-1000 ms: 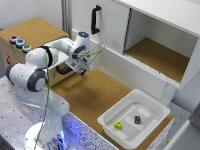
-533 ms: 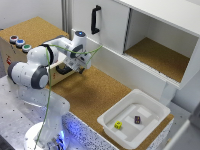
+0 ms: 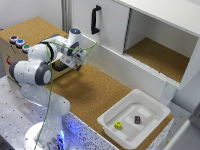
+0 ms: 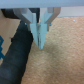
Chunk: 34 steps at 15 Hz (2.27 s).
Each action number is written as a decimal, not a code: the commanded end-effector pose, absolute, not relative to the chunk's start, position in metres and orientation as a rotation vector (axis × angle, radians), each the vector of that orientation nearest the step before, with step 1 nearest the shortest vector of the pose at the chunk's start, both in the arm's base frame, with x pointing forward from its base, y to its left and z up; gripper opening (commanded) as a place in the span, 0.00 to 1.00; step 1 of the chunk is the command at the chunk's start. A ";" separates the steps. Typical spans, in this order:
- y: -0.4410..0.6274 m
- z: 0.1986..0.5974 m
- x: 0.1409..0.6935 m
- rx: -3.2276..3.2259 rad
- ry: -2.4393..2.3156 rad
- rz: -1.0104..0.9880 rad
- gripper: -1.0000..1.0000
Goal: Go close the drawer
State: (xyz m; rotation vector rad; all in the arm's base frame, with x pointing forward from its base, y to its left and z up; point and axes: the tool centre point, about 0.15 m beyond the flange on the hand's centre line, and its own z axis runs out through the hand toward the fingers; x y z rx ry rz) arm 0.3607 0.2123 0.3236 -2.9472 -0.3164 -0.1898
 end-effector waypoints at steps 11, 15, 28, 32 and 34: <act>0.264 0.346 0.375 -2.956 -0.365 -0.153 0.00; 0.202 0.360 0.357 -3.054 -0.347 -0.149 1.00; -0.045 0.412 0.338 -3.020 -0.363 -0.288 1.00; -0.131 0.416 0.335 -3.033 -0.244 -0.254 1.00; -0.177 0.420 0.329 -3.067 -0.103 -0.241 1.00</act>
